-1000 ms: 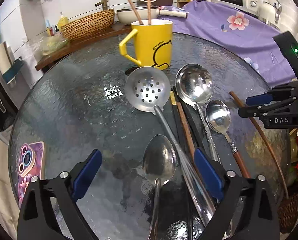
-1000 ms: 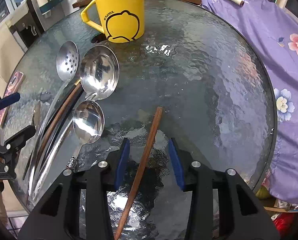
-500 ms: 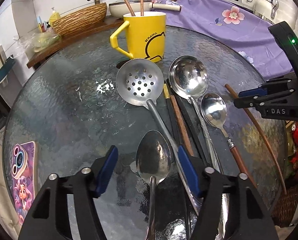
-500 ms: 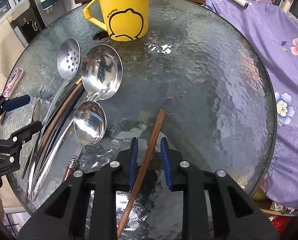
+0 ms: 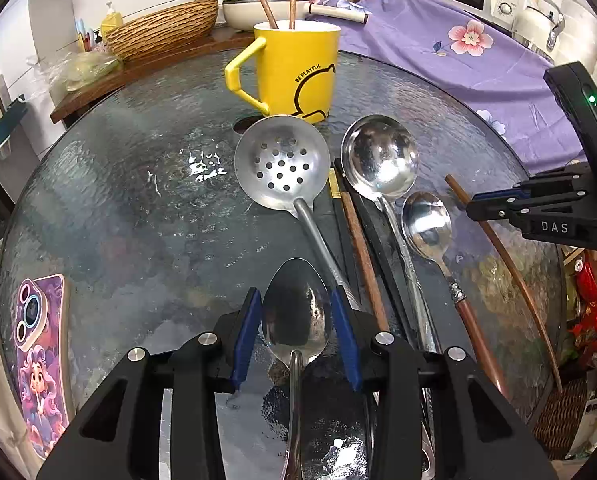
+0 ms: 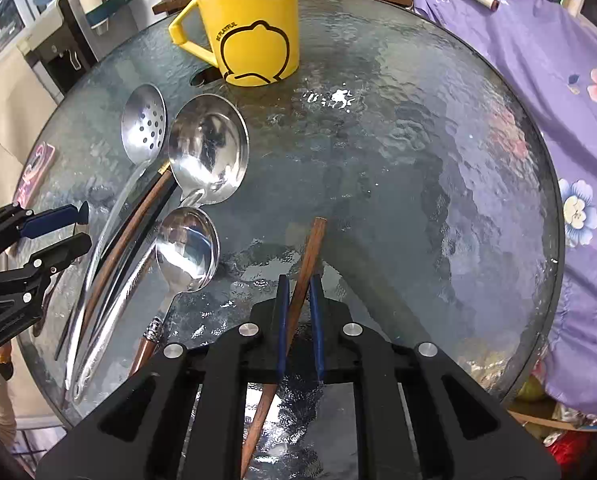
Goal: Organize utensils
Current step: 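Grasp another wooden chopstick with the right tool while the left tool grasps a metal spoon, then carry the chopstick and the spoon up over the yellow mug with both tools, then drop the chopstick and spoon into the mug, opening both tools, then move the right tool to the small metal spoon and close on it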
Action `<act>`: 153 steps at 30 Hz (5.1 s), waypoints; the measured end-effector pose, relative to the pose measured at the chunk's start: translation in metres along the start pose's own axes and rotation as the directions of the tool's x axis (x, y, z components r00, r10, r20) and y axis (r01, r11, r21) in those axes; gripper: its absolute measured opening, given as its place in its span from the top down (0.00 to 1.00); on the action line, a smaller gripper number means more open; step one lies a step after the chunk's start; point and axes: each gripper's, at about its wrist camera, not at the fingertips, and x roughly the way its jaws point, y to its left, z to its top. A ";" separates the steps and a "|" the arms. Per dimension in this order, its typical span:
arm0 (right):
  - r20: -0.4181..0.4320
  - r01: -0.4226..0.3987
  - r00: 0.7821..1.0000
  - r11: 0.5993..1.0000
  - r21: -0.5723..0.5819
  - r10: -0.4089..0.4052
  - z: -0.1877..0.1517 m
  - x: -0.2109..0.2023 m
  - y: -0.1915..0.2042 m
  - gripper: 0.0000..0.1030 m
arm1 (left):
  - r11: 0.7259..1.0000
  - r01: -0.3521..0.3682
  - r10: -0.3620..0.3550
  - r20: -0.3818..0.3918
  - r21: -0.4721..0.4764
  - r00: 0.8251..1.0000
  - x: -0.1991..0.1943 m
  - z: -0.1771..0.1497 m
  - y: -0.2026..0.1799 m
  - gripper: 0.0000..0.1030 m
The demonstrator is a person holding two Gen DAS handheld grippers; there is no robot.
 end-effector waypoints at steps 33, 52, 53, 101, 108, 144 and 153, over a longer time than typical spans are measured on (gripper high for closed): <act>0.361 -0.151 0.924 0.988 0.035 0.128 0.008 -0.123 -0.009 0.93 | 0.998 0.002 0.018 0.304 -0.064 0.953 -0.082 0.041 0.000 0.66; 0.505 -0.074 0.861 0.997 -0.001 0.065 0.062 -0.179 -0.007 0.93 | 1.000 -0.018 0.026 0.400 -0.023 0.916 -0.106 0.101 -0.009 0.66; 0.511 -0.065 0.857 0.998 -0.001 0.056 0.067 -0.181 -0.007 0.93 | 1.000 -0.017 0.026 0.400 -0.025 0.916 -0.106 0.104 -0.009 0.66; 0.448 -0.053 0.894 0.998 0.039 0.030 0.222 -0.101 0.000 0.93 | 0.972 -0.003 0.103 0.416 -0.234 0.904 -0.042 0.200 0.043 0.45; 0.452 -0.073 0.891 0.996 0.052 0.042 0.208 -0.094 -0.008 0.70 | 0.966 -0.008 0.113 0.394 -0.260 0.912 -0.039 0.166 0.050 0.24; 0.111 -0.257 0.959 0.966 -0.037 0.259 0.005 -0.003 0.009 0.58 | 0.980 0.002 0.022 0.117 -0.199 0.993 0.003 0.012 0.027 0.25; 0.080 -0.334 0.939 0.942 -0.035 0.336 0.013 0.008 0.011 0.67 | 0.980 -0.016 0.040 0.114 -0.198 0.993 0.020 0.042 0.048 0.39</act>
